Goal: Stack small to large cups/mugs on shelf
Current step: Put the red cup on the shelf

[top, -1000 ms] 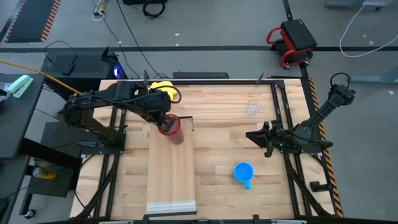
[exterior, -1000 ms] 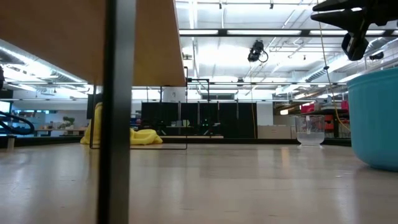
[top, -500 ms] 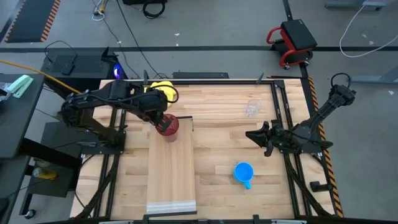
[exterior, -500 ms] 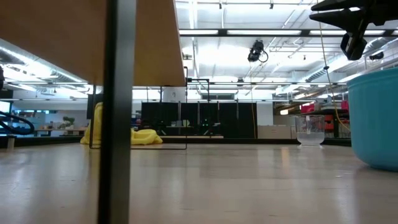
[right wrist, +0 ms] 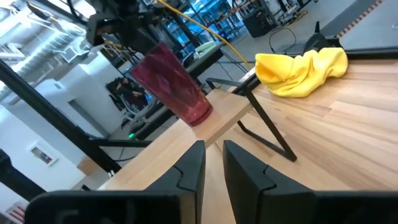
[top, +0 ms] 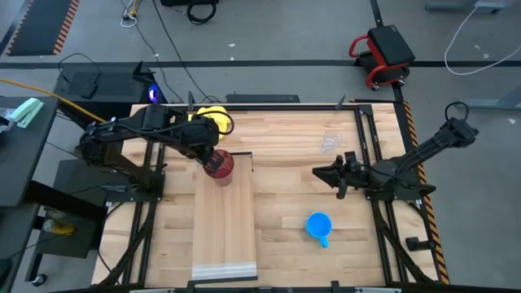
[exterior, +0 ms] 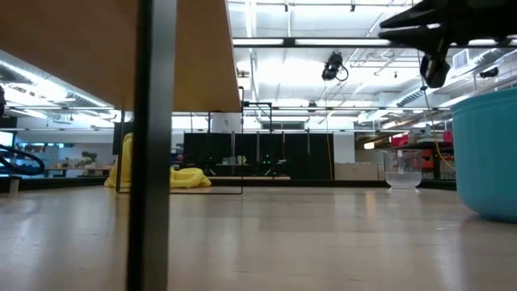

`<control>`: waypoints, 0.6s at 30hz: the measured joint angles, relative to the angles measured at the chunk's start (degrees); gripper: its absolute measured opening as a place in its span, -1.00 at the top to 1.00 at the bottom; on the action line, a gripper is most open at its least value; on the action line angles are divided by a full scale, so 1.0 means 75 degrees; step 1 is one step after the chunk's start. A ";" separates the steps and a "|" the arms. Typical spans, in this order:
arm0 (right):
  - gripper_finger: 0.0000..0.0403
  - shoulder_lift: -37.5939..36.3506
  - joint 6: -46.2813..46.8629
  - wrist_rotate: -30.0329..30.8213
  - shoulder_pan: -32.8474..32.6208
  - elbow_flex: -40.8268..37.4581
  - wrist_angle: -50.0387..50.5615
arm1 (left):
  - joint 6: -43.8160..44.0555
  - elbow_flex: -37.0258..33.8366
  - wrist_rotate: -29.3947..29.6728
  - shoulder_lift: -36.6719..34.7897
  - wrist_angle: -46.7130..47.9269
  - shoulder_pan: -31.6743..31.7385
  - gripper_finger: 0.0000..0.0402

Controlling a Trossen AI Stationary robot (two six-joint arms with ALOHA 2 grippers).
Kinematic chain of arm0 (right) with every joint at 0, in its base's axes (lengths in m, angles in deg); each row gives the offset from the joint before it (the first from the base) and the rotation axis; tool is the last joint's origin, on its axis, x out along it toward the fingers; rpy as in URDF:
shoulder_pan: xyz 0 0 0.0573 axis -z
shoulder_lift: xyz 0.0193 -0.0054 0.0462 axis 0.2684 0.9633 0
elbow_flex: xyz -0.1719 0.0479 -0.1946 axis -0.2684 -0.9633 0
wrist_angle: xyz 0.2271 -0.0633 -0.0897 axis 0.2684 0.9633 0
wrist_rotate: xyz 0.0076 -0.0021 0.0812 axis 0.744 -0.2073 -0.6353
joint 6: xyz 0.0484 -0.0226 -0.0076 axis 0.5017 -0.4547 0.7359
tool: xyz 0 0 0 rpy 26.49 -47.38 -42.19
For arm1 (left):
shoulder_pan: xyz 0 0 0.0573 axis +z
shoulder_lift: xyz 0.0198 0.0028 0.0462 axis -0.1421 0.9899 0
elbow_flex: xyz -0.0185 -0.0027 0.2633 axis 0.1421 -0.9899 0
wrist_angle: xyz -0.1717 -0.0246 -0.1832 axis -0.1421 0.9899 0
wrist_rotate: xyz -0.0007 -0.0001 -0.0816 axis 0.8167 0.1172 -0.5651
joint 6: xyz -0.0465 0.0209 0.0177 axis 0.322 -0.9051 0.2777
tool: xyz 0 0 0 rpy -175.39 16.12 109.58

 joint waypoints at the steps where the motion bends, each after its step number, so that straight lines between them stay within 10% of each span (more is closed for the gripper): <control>1: 0.66 0.0049 0.0054 -0.0073 0.0080 0.0000 -0.0005 | 0.0007 0.0000 0.0000 0.0000 -0.0003 0.0000 0.74; 18: 0.30 0.0187 0.0487 -0.0192 0.0220 0.0000 -0.0009 | 0.0012 0.0006 0.0000 -0.0206 -0.0005 0.0000 0.51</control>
